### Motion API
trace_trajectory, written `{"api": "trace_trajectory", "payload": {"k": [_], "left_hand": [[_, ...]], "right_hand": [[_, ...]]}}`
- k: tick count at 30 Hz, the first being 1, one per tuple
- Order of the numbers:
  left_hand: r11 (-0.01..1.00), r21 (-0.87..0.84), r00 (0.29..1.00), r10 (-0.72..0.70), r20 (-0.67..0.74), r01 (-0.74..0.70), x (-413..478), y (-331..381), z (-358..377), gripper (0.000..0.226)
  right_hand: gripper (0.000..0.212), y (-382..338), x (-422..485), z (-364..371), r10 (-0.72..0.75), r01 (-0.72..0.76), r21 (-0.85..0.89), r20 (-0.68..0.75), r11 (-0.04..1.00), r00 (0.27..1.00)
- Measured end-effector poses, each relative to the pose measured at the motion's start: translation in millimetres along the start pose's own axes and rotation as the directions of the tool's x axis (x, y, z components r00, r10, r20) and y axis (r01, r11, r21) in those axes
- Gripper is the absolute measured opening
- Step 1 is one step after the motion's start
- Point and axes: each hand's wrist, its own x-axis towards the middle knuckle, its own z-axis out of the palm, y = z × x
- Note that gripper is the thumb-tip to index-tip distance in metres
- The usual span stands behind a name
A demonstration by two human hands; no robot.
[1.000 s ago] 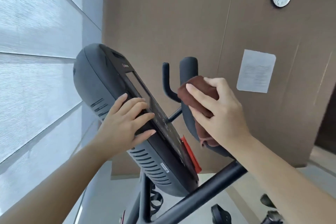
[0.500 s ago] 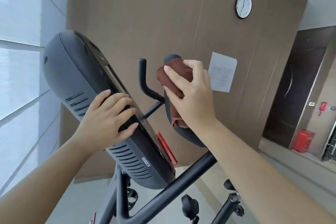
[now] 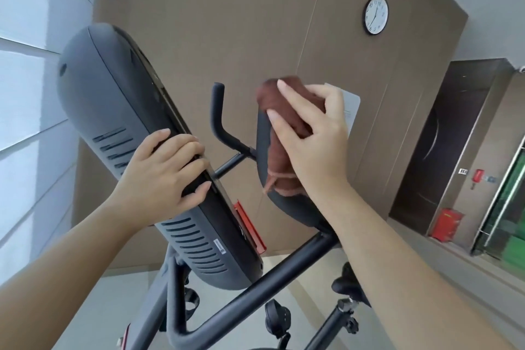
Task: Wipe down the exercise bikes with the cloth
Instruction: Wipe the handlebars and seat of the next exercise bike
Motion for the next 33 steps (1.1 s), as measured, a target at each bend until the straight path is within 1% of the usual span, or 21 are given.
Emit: {"api": "trace_trajectory", "payload": {"k": [2, 4, 7, 11, 13, 16, 19, 22, 24, 26, 30, 31, 33], "left_hand": [[1.0, -0.005, 1.0, -0.023, -0.008, 0.023, 0.3, 2.8, 0.9, 0.028], [0.999, -0.016, 0.999, -0.047, -0.013, 0.047, -0.6, 4.4, 2.7, 0.025], [0.999, -0.012, 0.999, -0.044, -0.017, 0.044, -2.7, 3.7, 4.6, 0.024], [0.999, -0.01, 0.999, -0.04, -0.004, 0.04, -2.9, 3.7, 3.8, 0.025], [0.999, 0.0, 0.999, -0.046, -0.002, 0.046, -2.7, 5.2, 2.6, 0.024], [0.998, 0.01, 0.998, -0.065, -0.006, 0.066, -2.3, 8.0, 1.3, 0.024], [0.988, 0.01, 0.988, -0.152, -0.031, 0.152, 0.9, 19.9, 0.6, 0.024], [0.955, -0.087, 0.953, -0.291, -0.085, 0.284, 6.2, 43.7, -0.9, 0.021], [0.933, -0.172, 0.94, -0.332, -0.081, 0.315, 9.8, 61.1, -2.1, 0.023], [0.932, -0.227, 0.952, -0.301, -0.057, 0.282, 14.7, 75.9, -4.4, 0.028], [0.961, -0.243, 0.989, -0.145, -0.026, 0.135, 26.7, 92.7, -8.4, 0.038], [0.964, -0.24, 0.993, -0.114, -0.002, 0.11, 29.3, 95.7, -9.2, 0.041], [0.97, -0.229, 0.996, -0.067, 0.059, 0.078, 33.9, 100.0, -11.0, 0.046]], "right_hand": [[0.03, -10.6, 10.3, 19.8, 0.009, -0.014, -0.092, -0.061, 0.996, 0.998], [0.028, -13.2, 4.9, 31.0, -0.006, -0.009, -0.181, -0.087, 0.983, 0.996], [0.027, -5.6, -10.1, 29.7, -0.054, 0.044, -0.181, -0.049, 0.983, 0.997], [0.029, 6.3, -18.7, 19.5, -0.074, 0.078, -0.168, 0.029, 0.983, 0.997], [0.029, 12.0, -29.4, 11.5, -0.101, 0.113, -0.167, 0.082, 0.979, 0.991], [0.031, 23.4, -45.9, -4.8, -0.124, 0.144, -0.1, 0.184, 0.985, 0.975], [0.032, 35.9, -51.2, -22.5, -0.149, 0.167, -0.029, 0.319, 0.986, 0.936], [0.032, 50.8, -55.5, -41.4, -0.17, 0.198, -0.012, 0.464, 0.98, 0.87], [0.031, 63.5, -62.0, -53.7, -0.193, 0.238, -0.019, 0.524, 0.971, 0.829], [0.03, 77.3, -67.4, -66.2, -0.202, 0.261, -0.024, 0.564, 0.965, 0.8], [0.027, 106.1, -72.9, -91.1, -0.177, 0.238, -0.011, 0.637, 0.971, 0.75], [0.027, 113.5, -73.5, -97.9, -0.159, 0.221, -0.009, 0.665, 0.975, 0.73], [0.03, 126.9, -70.5, -111.5, -0.081, 0.122, -0.003, 0.731, 0.993, 0.678]]}}
